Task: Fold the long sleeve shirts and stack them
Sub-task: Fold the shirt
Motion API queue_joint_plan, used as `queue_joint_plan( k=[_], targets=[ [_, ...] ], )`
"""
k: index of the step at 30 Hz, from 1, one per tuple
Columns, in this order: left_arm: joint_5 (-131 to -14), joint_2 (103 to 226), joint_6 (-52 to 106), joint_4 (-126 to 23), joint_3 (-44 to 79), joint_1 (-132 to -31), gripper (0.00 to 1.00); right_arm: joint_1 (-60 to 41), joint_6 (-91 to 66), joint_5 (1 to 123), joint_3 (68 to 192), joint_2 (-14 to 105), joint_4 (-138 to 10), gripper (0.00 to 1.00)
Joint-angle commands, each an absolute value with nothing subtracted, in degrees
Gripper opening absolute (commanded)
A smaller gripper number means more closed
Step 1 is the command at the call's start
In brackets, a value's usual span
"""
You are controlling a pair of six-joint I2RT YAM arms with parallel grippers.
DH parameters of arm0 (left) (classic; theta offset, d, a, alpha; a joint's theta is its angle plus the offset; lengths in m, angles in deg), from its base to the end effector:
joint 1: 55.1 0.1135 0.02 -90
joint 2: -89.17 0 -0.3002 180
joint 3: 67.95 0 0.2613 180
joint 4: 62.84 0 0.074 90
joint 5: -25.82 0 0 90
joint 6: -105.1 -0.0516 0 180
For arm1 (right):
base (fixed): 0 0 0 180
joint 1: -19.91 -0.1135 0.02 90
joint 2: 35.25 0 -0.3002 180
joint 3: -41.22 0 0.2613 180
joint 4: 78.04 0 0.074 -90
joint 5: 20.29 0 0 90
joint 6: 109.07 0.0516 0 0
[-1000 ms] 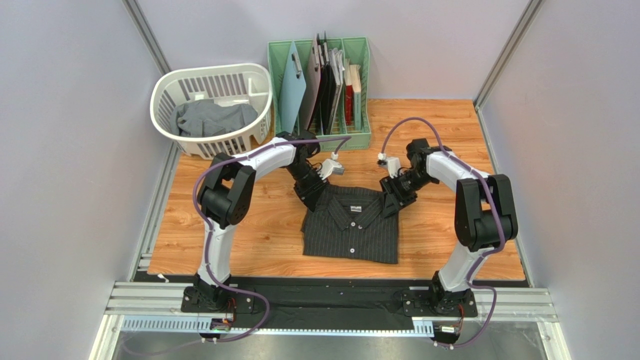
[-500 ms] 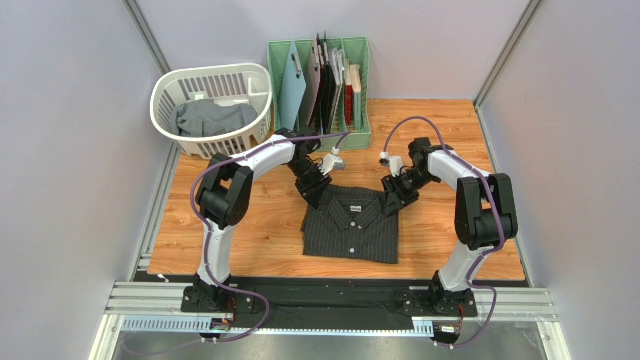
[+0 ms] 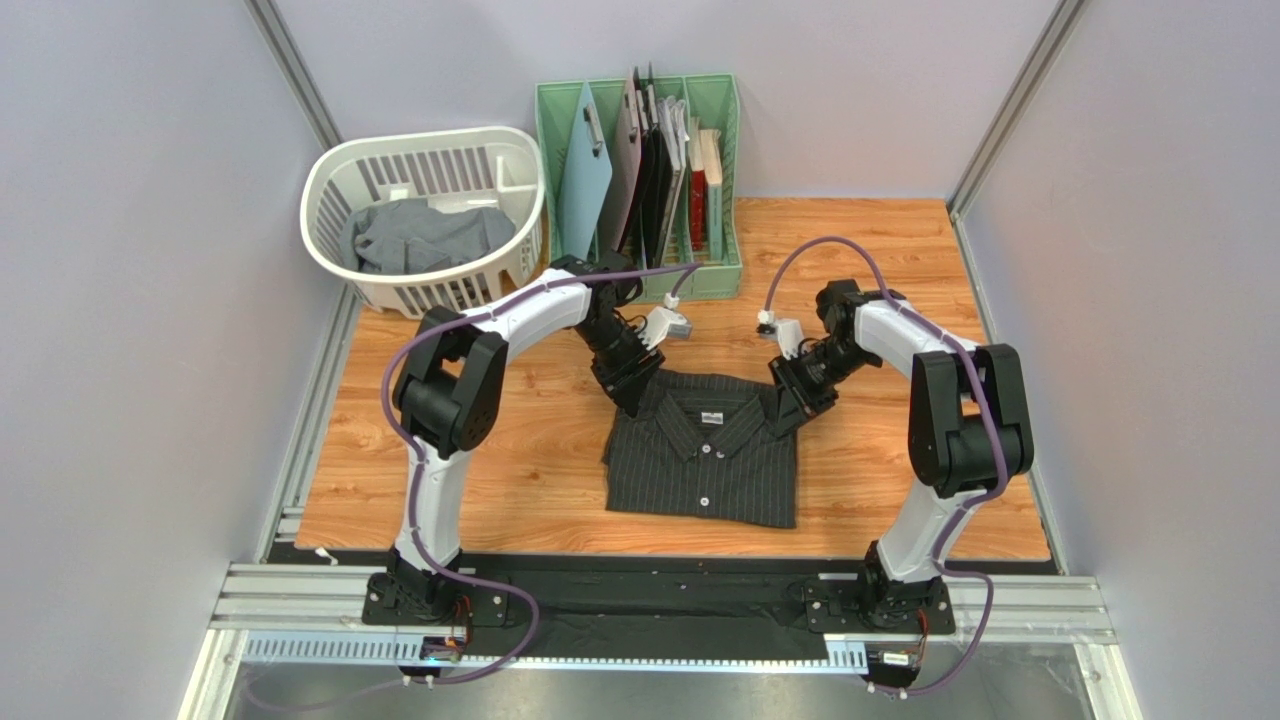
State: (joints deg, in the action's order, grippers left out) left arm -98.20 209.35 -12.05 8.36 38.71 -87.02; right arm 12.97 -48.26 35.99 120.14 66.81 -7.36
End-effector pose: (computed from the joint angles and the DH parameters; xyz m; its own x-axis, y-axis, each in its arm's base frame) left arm 0.3546 -0.2549 0.1956 -0.5321 0.7771 -0.3361 0.8145 0.3615 -0.4537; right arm 0.3094 0.0665 0.1877 -0.8336 -0.5101 -0.2120 -0.5387 0.6659 0.5161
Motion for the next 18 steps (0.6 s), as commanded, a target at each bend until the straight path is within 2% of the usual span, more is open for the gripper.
queue_joint_plan(
  k=[1, 5, 12, 14, 15, 16, 18],
  targets=[
    [-99.9, 210.3, -13.6, 9.3, 40.0, -87.4, 0.45, 13.0, -50.1, 33.6, 122.1, 67.1, -5.6, 0.12],
    [-99.6, 210.7, -14.3, 9.8, 39.3, -87.4, 0.45, 13.0, -50.4, 33.1, 122.1, 66.9, -5.4, 0.0],
    [-101.0, 210.5, -14.9, 11.3, 39.0, -87.5, 0.32, 13.0, -50.0, 33.5, 122.1, 66.6, -5.6, 0.0],
    [-101.3, 210.5, -14.5, 11.5, 38.9, -87.5, 0.23, 13.0, -50.0, 33.5, 122.1, 66.6, -5.7, 0.0],
    [-101.7, 210.3, -14.2, 12.0, 38.9, -87.5, 0.09, 13.0, -49.8, 33.6, 122.0, 66.5, -5.7, 0.0],
    [-102.0, 210.0, -13.8, 11.9, 38.9, -87.5, 0.02, 12.9, -49.8, 33.5, 121.8, 66.0, -6.0, 0.0],
    [-102.3, 208.5, -13.5, 12.1, 38.7, -87.5, 0.0, 13.0, -50.0, 33.5, 121.6, 65.2, -6.1, 0.0]
  ],
)
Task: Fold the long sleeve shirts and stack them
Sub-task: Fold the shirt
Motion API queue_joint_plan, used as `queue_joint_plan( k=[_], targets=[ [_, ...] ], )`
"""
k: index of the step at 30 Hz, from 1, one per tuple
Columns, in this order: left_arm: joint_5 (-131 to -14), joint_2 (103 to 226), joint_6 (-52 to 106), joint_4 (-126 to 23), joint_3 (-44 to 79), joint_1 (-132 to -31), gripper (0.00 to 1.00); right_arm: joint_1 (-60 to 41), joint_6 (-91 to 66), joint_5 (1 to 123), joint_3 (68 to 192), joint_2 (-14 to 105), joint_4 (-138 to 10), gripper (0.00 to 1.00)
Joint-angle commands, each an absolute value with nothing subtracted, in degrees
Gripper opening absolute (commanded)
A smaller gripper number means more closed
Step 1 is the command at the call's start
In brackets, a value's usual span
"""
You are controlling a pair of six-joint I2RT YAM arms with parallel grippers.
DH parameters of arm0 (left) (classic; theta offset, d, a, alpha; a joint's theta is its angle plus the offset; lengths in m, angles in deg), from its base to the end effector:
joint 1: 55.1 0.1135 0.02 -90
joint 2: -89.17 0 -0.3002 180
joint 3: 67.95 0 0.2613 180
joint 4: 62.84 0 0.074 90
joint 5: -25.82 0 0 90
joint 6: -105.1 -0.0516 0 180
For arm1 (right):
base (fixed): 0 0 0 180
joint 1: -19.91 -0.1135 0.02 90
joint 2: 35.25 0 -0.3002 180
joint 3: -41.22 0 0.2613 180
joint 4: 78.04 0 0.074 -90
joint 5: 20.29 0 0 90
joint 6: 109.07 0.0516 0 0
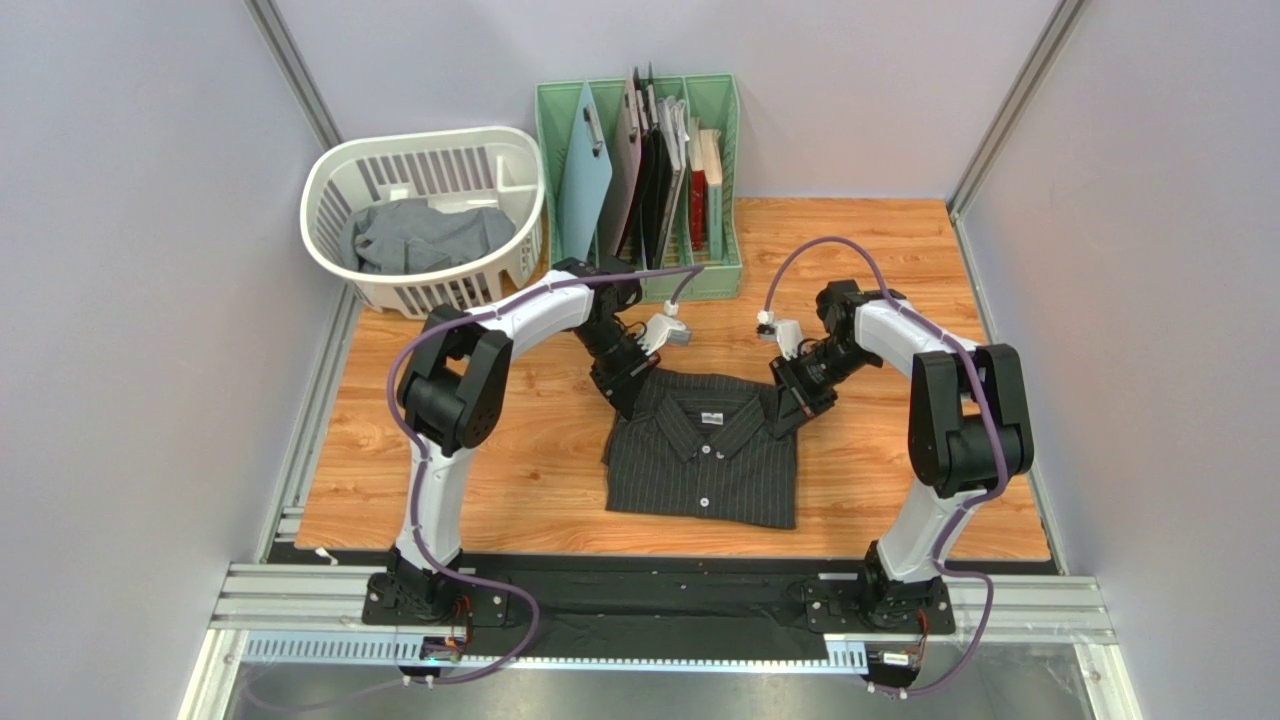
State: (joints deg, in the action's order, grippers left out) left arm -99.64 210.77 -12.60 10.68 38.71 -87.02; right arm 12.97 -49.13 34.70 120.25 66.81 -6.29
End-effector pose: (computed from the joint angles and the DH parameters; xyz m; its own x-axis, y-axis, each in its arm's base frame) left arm 0.3516 -0.2543 0.1858 -0.5449 0.7855 -0.2934 0.7874 0.3591 -0.5010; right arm 0.3076 0.0673 0.1890 -0.8304 -0.5144 -0.2143 -0.5401 0.6484 0.5366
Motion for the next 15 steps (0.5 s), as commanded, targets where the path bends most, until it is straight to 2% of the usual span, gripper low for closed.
queue_joint_plan(
  k=[1, 15],
  targets=[
    [-102.4, 207.9, -13.3, 12.4, 38.5, -87.5, 0.0, 13.0, -50.1, 33.4, 121.0, 64.0, -6.1, 0.0],
    [-100.5, 201.1, -13.8, 16.0, 38.9, -87.4, 0.0, 14.1, -51.1, 32.3, 117.9, 55.7, -5.9, 0.0]
  ],
)
